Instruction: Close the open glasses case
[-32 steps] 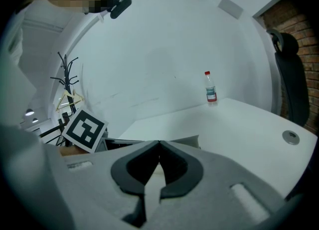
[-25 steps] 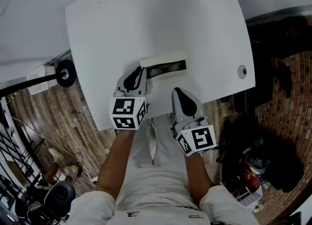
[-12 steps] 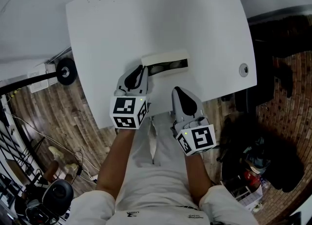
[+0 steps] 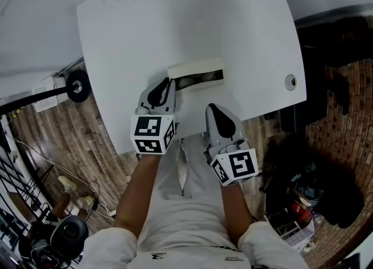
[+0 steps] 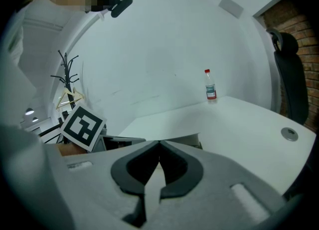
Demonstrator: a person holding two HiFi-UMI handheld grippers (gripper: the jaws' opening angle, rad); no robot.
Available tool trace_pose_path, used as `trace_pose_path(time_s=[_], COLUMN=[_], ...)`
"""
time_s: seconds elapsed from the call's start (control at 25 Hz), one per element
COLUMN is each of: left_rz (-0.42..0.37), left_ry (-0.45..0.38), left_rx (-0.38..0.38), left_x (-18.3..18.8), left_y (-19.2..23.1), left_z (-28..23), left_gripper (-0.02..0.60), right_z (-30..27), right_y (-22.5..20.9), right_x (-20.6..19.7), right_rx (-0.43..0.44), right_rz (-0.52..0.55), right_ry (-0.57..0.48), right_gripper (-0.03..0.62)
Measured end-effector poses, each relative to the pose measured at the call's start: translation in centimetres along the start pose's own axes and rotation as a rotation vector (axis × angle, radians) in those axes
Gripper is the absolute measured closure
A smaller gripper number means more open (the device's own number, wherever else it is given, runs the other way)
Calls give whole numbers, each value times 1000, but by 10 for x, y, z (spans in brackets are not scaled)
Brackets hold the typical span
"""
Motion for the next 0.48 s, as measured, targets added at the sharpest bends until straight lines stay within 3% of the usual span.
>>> trace_pose_path(time_s=[0.48], left_rz=[-62], left_ry=[15], left_rx=[19], left_x=[-2], left_y=[-1], left_z=[0], left_gripper=[552], right_z=[-4], right_y=[1], right_x=[-4], right_rx=[-1], right_rz=[0], right_ry=[10], right_gripper=[592])
Point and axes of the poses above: the fingertips, and each gripper's own axes: z backward along the fingers, y to its left, x out of its top, the point moved 2 cm from there along z, backward along the fingers, and after that the axes turned 6 degrees about y, right-handed, at the moved point
